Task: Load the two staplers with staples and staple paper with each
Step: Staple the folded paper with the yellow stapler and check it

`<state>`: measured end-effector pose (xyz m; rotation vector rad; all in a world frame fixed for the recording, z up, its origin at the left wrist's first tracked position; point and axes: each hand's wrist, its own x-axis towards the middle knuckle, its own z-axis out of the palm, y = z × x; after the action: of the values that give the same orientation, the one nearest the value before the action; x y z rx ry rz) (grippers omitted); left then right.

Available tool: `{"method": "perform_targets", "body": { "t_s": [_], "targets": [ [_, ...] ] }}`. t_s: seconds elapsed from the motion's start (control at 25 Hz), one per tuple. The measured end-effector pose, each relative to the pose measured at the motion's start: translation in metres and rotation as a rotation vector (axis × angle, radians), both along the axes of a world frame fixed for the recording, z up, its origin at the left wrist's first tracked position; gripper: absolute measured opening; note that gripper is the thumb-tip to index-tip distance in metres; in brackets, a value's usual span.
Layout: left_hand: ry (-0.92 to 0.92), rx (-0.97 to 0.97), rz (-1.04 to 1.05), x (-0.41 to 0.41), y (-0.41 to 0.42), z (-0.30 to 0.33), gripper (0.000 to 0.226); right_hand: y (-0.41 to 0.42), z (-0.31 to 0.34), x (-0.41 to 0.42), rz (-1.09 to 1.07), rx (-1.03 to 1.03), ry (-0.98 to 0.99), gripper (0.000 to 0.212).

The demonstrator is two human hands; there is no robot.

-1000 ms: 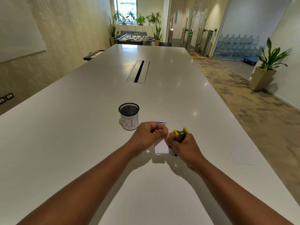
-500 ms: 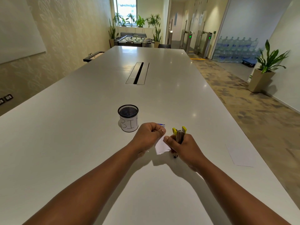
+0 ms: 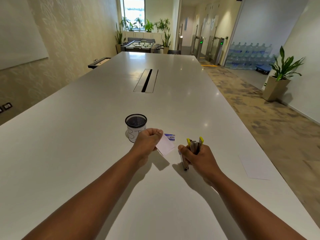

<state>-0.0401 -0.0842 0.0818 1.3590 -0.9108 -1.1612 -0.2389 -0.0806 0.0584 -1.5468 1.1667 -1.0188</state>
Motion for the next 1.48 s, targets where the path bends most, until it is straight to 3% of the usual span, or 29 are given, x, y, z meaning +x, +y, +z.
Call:
{"method": "perform_targets", "body": {
  "t_s": [0.2,0.48,0.6,0.72,0.96,1.2,1.48],
  "targets": [
    [0.035,0.009,-0.060,-0.007,0.004,-0.010,0.015,0.007,0.002,0.012,0.048,0.048,-0.066,0.021],
    [-0.014,-0.034,-0.146,0.002,0.014,-0.016,0.004,-0.003,0.008,0.011,-0.075,-0.012,-0.051,0.025],
    [0.017,-0.090,-0.216,0.005,0.019,-0.018,0.016,-0.006,0.010,0.009,-0.105,0.025,-0.134,0.018],
    [0.046,-0.102,-0.167,0.006,0.019,-0.017,0.020,-0.005,0.012,0.008,-0.131,0.112,-0.273,0.023],
    [0.192,-0.122,-0.028,0.004,0.012,-0.011,0.016,0.006,0.007,0.011,0.040,0.143,-0.325,0.029],
    [0.079,-0.250,-0.003,0.001,0.014,-0.007,0.024,0.016,0.009,0.017,0.133,0.196,-0.259,0.013],
    [-0.030,-0.297,-0.062,-0.003,0.026,-0.008,0.024,0.021,0.014,0.027,0.159,0.237,-0.381,0.054]
  ]
}}
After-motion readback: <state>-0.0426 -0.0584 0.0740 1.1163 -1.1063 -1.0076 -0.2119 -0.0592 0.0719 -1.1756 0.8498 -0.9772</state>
